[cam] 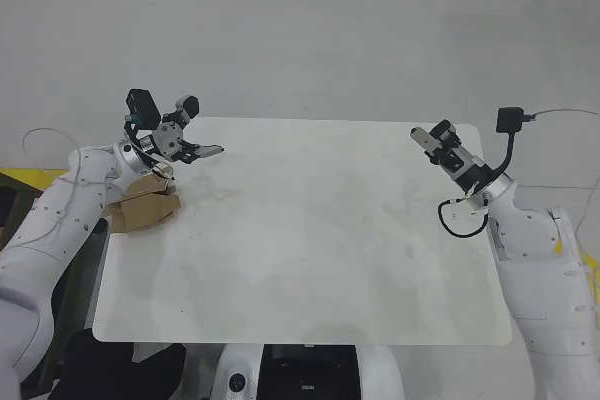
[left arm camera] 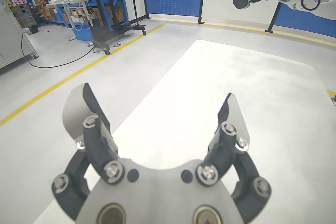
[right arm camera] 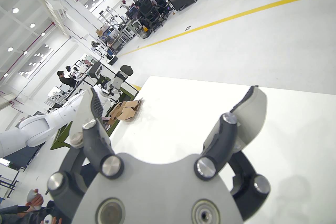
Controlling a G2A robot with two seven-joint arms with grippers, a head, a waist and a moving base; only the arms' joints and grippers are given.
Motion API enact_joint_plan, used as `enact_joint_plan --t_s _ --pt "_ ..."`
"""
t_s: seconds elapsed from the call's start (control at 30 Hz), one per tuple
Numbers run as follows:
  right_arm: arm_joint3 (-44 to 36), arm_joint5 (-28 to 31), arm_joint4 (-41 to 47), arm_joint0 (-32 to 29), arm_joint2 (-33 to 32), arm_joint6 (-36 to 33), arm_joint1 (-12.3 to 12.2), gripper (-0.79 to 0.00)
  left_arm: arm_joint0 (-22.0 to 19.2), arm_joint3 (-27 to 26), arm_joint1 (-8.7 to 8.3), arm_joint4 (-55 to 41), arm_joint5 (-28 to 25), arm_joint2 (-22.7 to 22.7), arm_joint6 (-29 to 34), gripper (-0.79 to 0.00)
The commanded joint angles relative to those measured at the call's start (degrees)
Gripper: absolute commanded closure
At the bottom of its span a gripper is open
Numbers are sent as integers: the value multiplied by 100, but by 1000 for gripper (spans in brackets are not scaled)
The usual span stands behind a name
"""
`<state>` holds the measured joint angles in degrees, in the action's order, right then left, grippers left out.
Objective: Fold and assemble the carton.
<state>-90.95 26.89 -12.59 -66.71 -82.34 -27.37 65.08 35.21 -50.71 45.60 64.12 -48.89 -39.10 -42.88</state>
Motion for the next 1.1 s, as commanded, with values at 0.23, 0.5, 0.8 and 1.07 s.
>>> enact_joint_plan --t_s 0.23,0.5,0.8,1.07 --pt "0 0 0 0 0 0 0 -784 0 0 0 0 0 0 0 -785" --pt "0 0 0 0 0 0 0 -784 0 0 0 0 0 0 0 -785" --pt "0 0 0 0 0 0 0 -785 227 194 -134 -829 -718 -459 894 -785" --pt "0 0 0 0 0 0 0 -785 401 -6 -430 -2241 -911 -592 2766 -785"
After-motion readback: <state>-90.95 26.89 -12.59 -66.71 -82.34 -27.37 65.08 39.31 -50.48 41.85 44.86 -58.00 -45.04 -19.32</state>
